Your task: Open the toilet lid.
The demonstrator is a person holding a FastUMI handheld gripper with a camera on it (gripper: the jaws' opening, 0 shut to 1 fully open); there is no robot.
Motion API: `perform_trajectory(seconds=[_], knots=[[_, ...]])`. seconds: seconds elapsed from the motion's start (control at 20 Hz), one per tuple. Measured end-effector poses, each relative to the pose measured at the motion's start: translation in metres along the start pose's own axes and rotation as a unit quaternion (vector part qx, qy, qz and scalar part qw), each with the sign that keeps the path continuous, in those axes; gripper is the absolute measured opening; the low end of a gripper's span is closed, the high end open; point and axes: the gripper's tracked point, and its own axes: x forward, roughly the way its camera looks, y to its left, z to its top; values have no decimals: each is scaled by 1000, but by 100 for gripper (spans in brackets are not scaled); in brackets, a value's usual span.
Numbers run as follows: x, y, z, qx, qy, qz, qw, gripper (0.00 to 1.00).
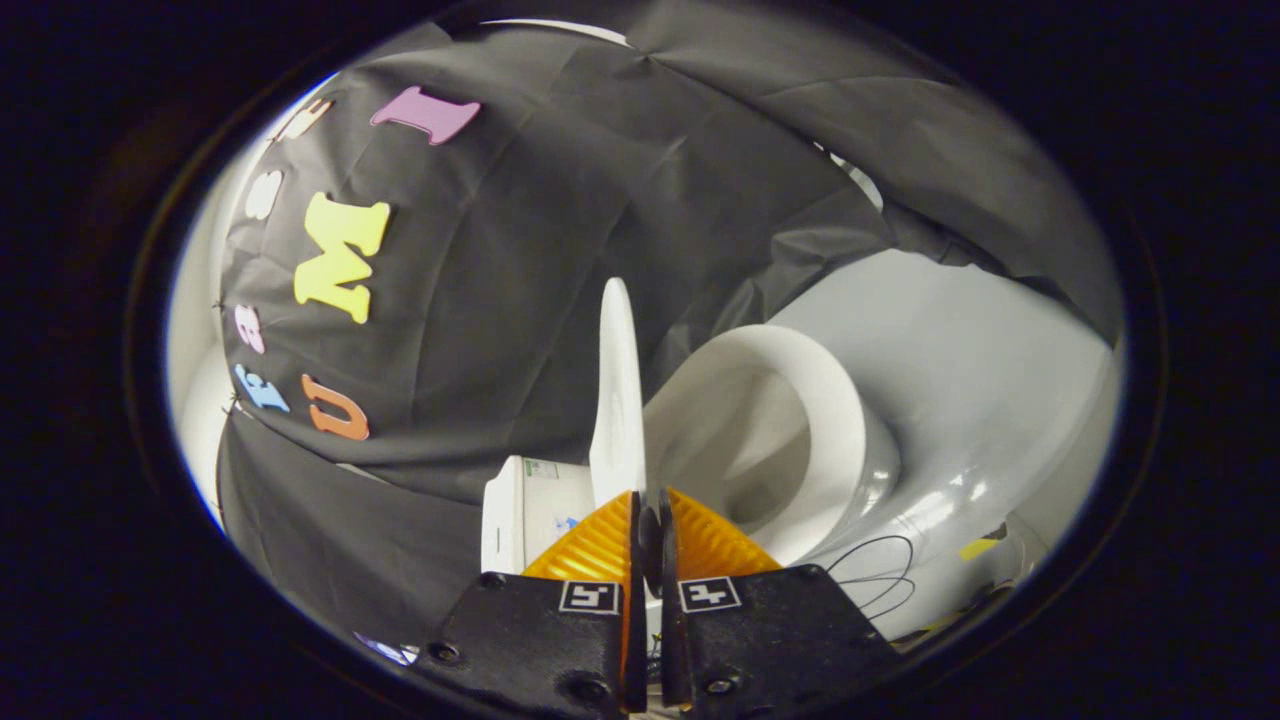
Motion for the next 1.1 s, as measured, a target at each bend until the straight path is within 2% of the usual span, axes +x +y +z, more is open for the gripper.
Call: perform_trajectory(seconds=[0.35, 0.7, 1.1], knots=[[-8, 39, -15, -46, -12, -13, 999, 9], [-9, 85, -26, -118, -16, -33, 992, 10], [-9, 124, -45, -146, -14, -26, 989, 11]])
